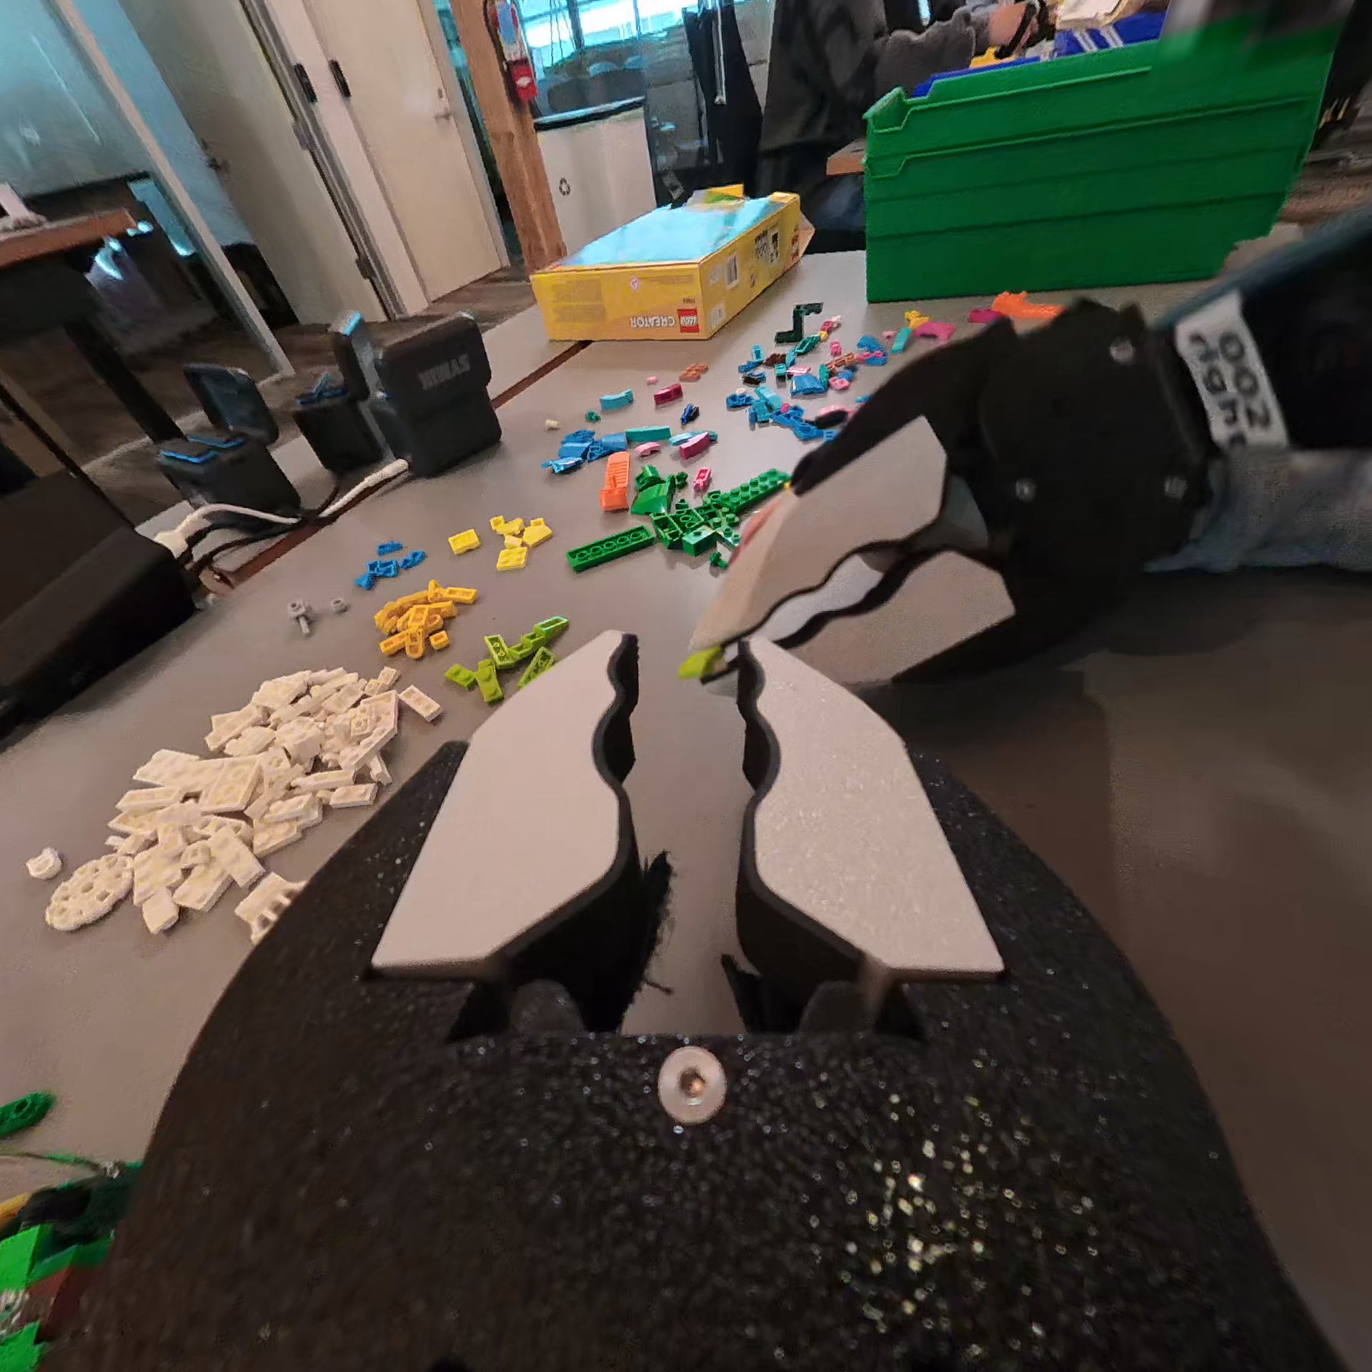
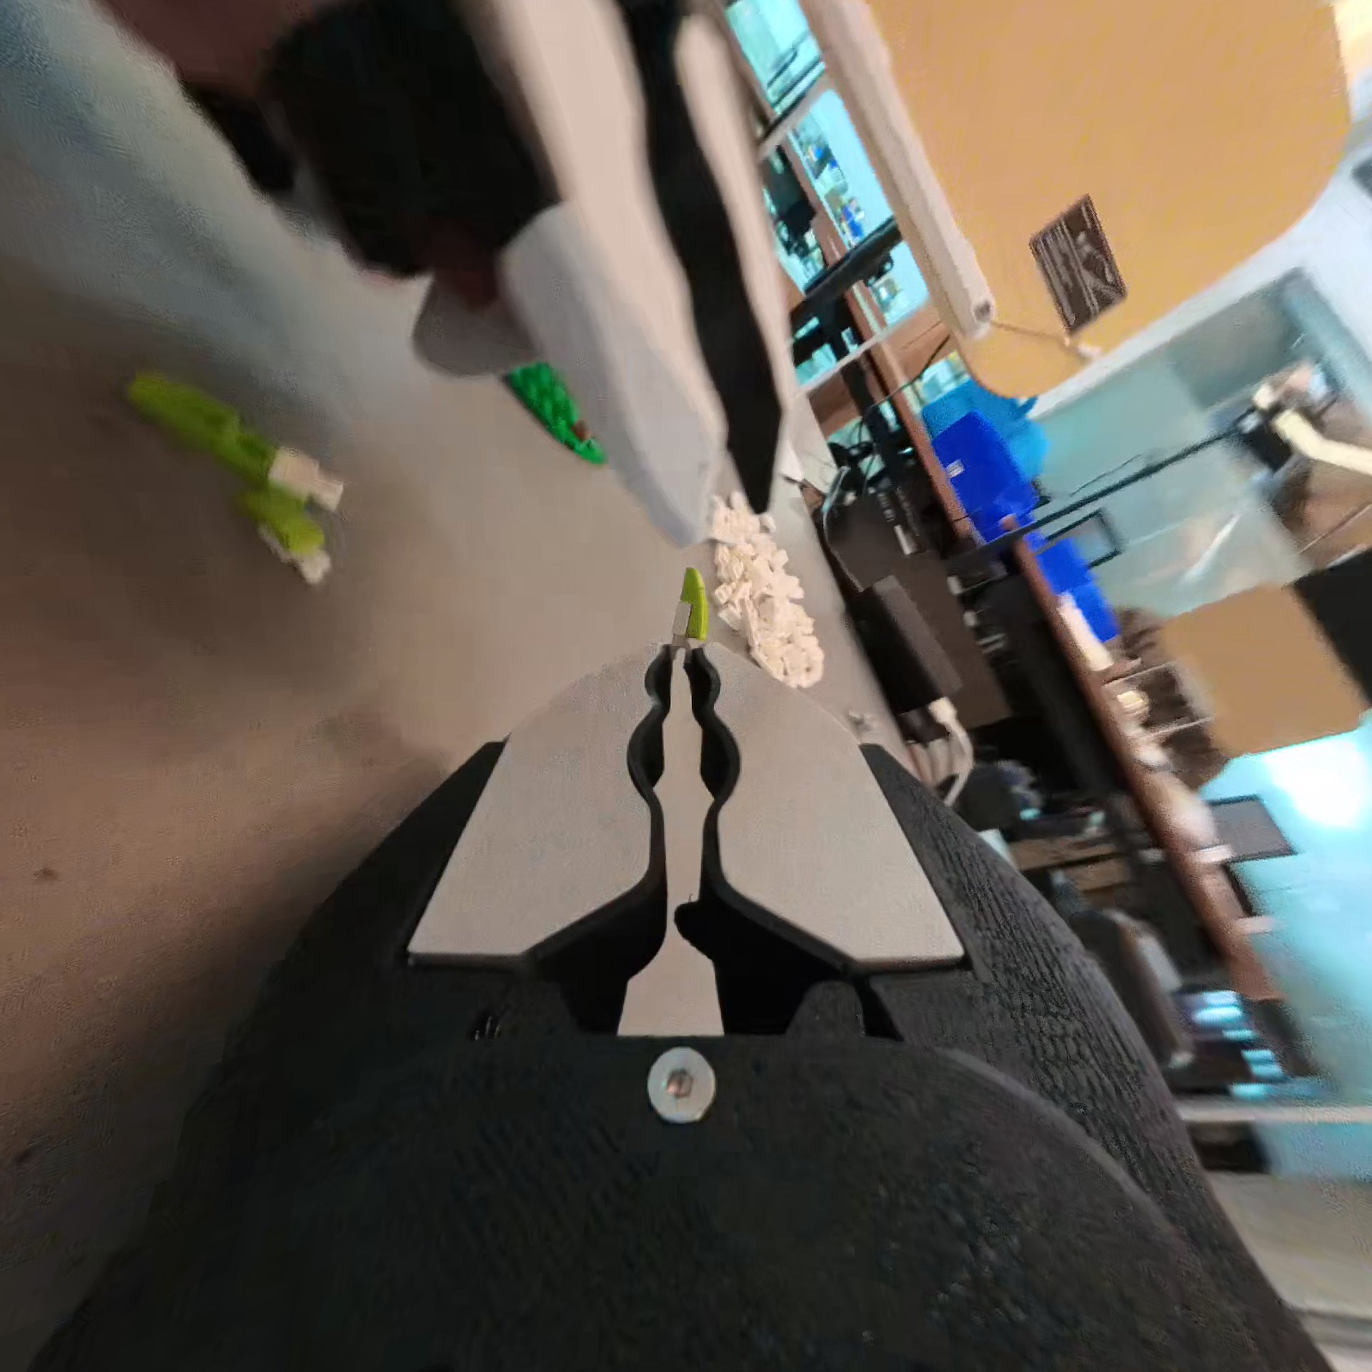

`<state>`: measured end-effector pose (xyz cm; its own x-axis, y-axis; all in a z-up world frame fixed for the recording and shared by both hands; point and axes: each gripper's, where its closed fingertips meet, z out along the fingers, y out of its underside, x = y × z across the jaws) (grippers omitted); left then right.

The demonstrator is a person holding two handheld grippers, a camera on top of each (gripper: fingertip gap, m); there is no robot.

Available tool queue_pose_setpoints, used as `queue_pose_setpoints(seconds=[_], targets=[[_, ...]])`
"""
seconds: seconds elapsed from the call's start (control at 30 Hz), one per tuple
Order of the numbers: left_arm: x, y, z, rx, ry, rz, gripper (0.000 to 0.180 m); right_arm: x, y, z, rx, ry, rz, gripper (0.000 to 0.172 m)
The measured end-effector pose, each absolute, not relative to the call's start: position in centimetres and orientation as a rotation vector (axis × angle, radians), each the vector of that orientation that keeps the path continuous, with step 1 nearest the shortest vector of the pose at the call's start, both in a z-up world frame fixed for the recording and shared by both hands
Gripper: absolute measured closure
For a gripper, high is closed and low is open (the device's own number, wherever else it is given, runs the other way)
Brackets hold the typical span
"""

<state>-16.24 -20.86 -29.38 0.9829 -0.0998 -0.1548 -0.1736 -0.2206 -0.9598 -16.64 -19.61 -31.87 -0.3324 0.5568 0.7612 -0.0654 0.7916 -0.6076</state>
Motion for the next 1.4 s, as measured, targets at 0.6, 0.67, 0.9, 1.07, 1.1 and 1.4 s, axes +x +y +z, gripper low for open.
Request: queue_pose_setpoints(seconds=[0.6, 0.67, 0.9, 1.07, 1.1, 1.4], targets=[[-14.0, -21.1, -30.5, -1.821, 0.351, -0.089, 0.177, -14.5, -21.0, -31.0, -0.442, -1.958, 1.015, 0.168], [-14.1, -21.1, -30.2, -1.811, 0.323, -0.126, 0.178, -14.5, -21.0, -30.7, -0.443, -1.951, 1.021, 0.168], [-15.0, -20.9, -29.5, -1.779, 0.199, -0.155, 0.179, -15.0, -19.9, -29.6, -0.446, -1.843, 0.933, 0.159], [-16.3, -21.0, -28.6, -1.729, -0.051, -0.366, 0.179, -15.2, -19.2, -28.2, -0.229, -1.678, 0.630, 0.147], [-16.2, -20.9, -28.6, -1.729, -0.085, -0.409, 0.179, -15.1, -19.5, -28.1, -0.159, -1.648, 0.544, 0.147], [-15.4, -20.8, -29.2, -1.751, -0.197, -0.587, 0.179, -15.3, -20.9, -29.0, 0.065, -1.578, 0.257, 0.161]])
